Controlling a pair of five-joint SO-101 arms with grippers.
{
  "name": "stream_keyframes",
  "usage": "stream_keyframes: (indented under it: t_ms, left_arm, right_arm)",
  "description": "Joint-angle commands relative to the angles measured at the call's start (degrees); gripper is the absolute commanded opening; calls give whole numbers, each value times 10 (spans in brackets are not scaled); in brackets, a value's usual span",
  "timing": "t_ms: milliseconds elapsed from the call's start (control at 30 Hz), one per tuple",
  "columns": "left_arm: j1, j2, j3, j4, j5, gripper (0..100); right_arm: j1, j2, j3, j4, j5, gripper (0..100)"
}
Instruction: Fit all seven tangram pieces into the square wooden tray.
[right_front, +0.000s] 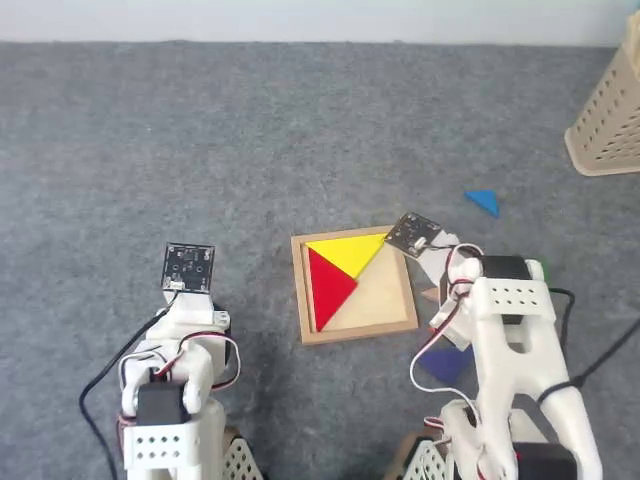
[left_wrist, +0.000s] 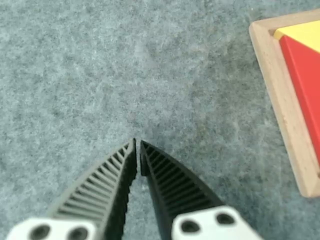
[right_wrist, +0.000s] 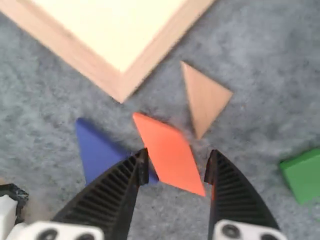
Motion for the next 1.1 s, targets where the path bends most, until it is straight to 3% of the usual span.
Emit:
stream_keyframes:
  t_ms: [0,233,533,733,1067]
  left_arm:
    - [-1,-4,-3,4,4,11]
    - [-1,-4,-3,4,4,11]
    - [-1,-4,-3,4,4,11]
    - [-1,-4,-3,4,4,11]
    - [-1,-4,-3,4,4,11]
  right_arm:
    - [6,-22,8,-13,10,202]
    - [4,-28,37,1,11,199]
    - [-60,-24,39,73,56,197]
    - [-111,-23,99,71,133,197]
    - [-114,-22,108,-10,62,197]
